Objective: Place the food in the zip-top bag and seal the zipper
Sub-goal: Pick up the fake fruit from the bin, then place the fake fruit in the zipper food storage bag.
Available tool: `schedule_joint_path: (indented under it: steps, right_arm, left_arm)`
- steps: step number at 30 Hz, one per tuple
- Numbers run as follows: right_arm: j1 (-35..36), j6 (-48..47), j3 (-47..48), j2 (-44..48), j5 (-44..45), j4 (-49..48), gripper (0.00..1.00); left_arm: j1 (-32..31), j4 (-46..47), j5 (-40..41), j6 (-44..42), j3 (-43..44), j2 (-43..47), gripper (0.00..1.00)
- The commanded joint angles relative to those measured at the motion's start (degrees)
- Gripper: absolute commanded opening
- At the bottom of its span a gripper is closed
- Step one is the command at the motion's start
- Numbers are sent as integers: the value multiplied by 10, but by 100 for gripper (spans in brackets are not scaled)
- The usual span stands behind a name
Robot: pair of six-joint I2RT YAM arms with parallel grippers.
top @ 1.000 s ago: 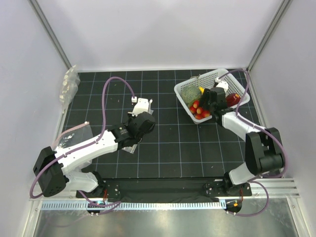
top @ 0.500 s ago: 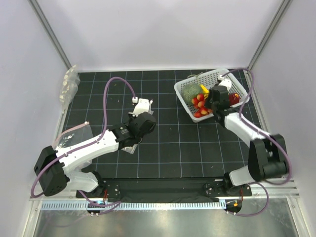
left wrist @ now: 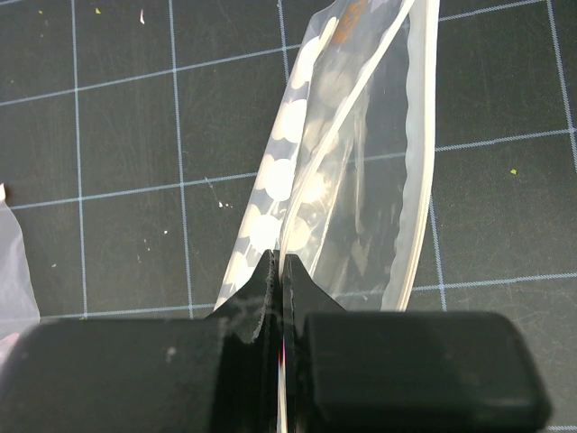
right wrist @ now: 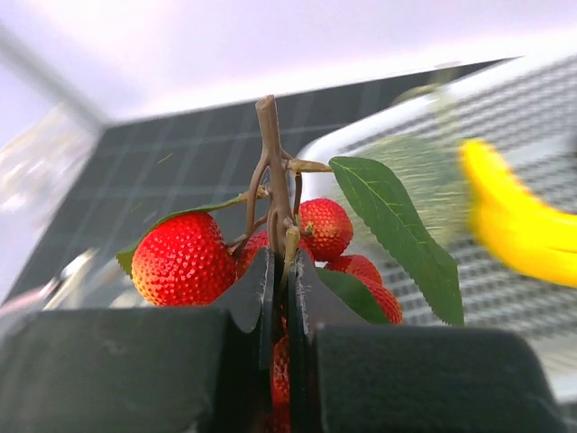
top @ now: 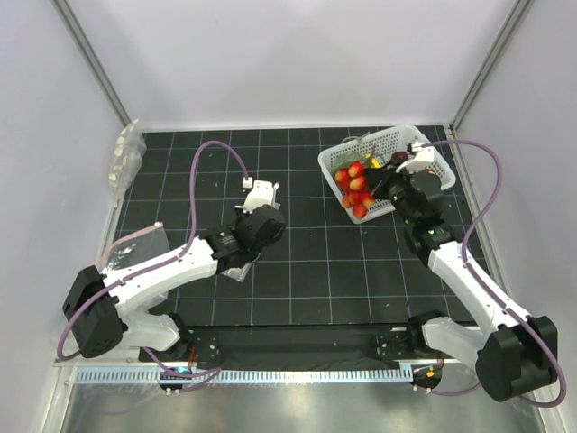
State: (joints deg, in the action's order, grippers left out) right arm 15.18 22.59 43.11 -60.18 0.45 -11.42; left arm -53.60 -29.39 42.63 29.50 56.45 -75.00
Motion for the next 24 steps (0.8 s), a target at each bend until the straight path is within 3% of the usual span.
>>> schedule_joint_path:
  steps: [1, 7, 11, 15, 19, 24]
  right_arm:
    - [34, -6, -5, 9, -168, -105, 1]
    - [79, 29, -27, -16, -344, -228, 1]
    - [78, 113, -43, -71, -380, -347, 1]
    - [79, 277, -79, -136, -355, -516, 1]
    - [80, 380, -101, -187, -319, -674, 1]
    - [88, 403, -107, -198, -302, -701, 1]
  left_arm:
    - [-2, 9, 10, -3, 17, 15, 1]
    - [-2, 14, -5, -3, 15, 21, 0]
    - [-2, 20, -11, -3, 11, 25, 0]
    - [-2, 34, -28, -1, 2, 34, 0]
    - [-2, 72, -41, 3, -19, 51, 0]
    - [-2, 97, -34, 4, -39, 65, 0]
